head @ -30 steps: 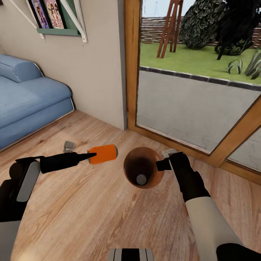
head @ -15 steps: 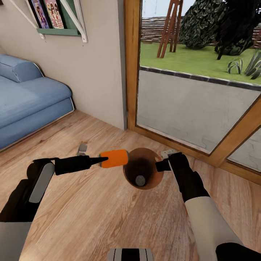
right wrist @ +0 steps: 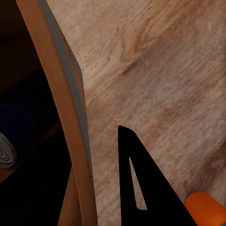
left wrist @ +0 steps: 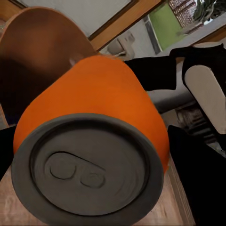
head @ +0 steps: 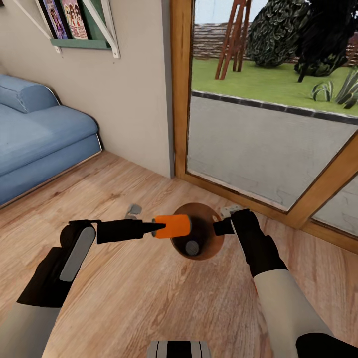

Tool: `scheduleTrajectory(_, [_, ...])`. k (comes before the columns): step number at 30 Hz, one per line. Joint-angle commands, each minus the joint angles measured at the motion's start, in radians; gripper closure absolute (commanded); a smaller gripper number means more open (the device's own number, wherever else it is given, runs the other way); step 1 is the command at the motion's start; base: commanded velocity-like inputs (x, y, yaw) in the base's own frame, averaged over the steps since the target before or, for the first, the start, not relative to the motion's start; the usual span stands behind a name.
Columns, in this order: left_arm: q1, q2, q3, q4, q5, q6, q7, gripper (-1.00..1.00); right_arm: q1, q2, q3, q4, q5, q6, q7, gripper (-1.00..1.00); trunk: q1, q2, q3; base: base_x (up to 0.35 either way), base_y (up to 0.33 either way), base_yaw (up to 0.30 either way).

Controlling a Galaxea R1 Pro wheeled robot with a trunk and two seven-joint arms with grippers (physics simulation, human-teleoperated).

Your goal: Put the three can of soda from the living room inside the tash can in the kitchen.

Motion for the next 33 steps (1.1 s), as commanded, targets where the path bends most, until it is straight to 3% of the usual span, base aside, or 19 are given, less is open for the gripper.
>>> scheduleTrajectory(1, [0.0,-0.011,-0.007,0.0,0.001,0.0,0.035,1.0,0.0,0.001,0.001,0.0,-0.019,0.002,0.0,1.0,0.0,0.0,0.0,0.0,0.0,0.0])
scheduleTrajectory(2, [0.0,-0.018,-0.011,0.001,0.001,0.0,0.055,1.0,0.0,0.002,0.001,0.0,-0.019,0.002,0.0,1.0,0.0,0.0,0.0,0.0,0.0,0.0])
scheduleTrajectory(5, [-0.001,-0.087,-0.052,0.017,0.001,0.0,0.176,1.0,0.0,0.01,0.002,0.0,-0.019,0.002,-0.001,1.0,0.0,0.0,0.0,0.0,0.0,0.0])
scheduleTrajectory(10, [-0.011,-0.123,-0.098,0.031,0.001,0.0,0.27,1.0,-0.001,0.013,0.002,0.0,-0.019,0.002,-0.002,1.0,0.0,0.0,0.0,0.0,0.0,0.0])
scheduleTrajectory(17, [-0.021,-0.149,-0.146,0.048,0.001,0.0,0.395,1.0,-0.002,0.018,0.005,0.0,-0.019,0.002,-0.003,1.0,0.0,0.0,0.0,0.0,0.0,0.0])
scheduleTrajectory(26, [-0.027,-0.155,-0.155,0.054,-0.001,0.0,0.51,1.0,-0.002,0.027,0.006,-0.001,-0.019,0.002,-0.004,1.0,0.0,0.0,0.0,0.0,0.0,0.0])
scheduleTrajectory(27, [-0.028,-0.155,-0.156,0.054,-0.006,0.0,0.527,1.0,-0.002,0.029,0.006,-0.001,-0.019,0.002,-0.004,1.0,0.0,0.0,0.0,0.0,0.0,0.0])
scheduleTrajectory(28, [-0.028,-0.155,-0.155,0.054,-0.037,0.0,0.542,1.0,-0.002,0.03,0.006,-0.001,-0.019,0.002,-0.004,1.0,0.0,0.0,0.0,0.0,0.0,0.0])
scheduleTrajectory(33, [-0.028,-0.162,-0.155,0.054,-0.104,0.0,0.552,1.0,-0.002,0.033,0.007,-0.001,-0.018,0.002,-0.004,1.0,0.0,0.0,0.0,0.0,0.0,0.0])
